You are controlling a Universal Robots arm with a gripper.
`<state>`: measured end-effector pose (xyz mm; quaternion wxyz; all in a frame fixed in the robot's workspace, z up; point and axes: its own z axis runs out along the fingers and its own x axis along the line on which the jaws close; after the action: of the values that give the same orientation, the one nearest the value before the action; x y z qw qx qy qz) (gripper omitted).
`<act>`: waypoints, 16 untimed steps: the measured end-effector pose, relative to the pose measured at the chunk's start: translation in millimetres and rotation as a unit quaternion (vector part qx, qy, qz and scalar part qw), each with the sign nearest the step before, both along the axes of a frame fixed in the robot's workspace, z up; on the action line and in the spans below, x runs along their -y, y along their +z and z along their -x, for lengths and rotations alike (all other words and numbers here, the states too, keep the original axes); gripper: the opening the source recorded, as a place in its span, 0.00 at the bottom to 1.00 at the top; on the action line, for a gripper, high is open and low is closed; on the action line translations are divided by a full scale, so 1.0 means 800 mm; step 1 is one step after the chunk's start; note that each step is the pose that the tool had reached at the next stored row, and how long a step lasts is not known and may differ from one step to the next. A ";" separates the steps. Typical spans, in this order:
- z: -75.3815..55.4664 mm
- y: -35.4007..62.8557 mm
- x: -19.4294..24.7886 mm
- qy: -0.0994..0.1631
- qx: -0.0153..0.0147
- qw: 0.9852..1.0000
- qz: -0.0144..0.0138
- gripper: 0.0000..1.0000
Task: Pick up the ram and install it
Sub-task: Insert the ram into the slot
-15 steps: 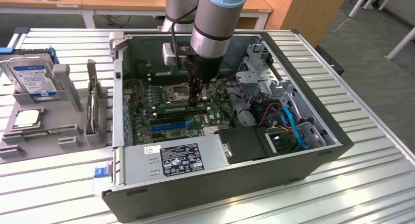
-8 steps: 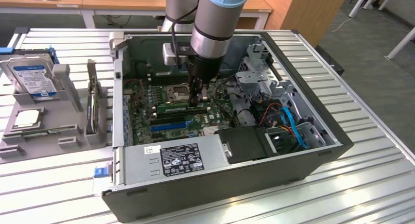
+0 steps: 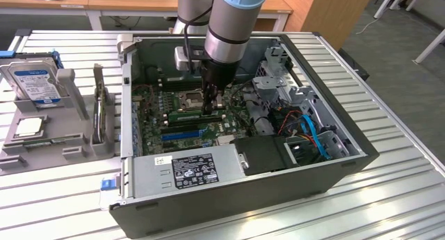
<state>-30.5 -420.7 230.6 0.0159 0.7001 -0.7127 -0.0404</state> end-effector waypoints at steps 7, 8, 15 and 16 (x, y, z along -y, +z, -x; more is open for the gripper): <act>0.000 -0.003 0.0001 0.000 0.000 1.000 0.000 0.11; 0.000 -0.004 0.0001 0.000 0.000 1.000 0.000 0.11; 0.000 -0.004 -0.0001 0.000 0.000 1.000 0.000 0.11; 0.000 -0.003 -0.0001 0.000 0.000 1.000 0.000 0.11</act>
<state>-30.5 -420.6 228.3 0.0156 0.7001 -0.7128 -0.0404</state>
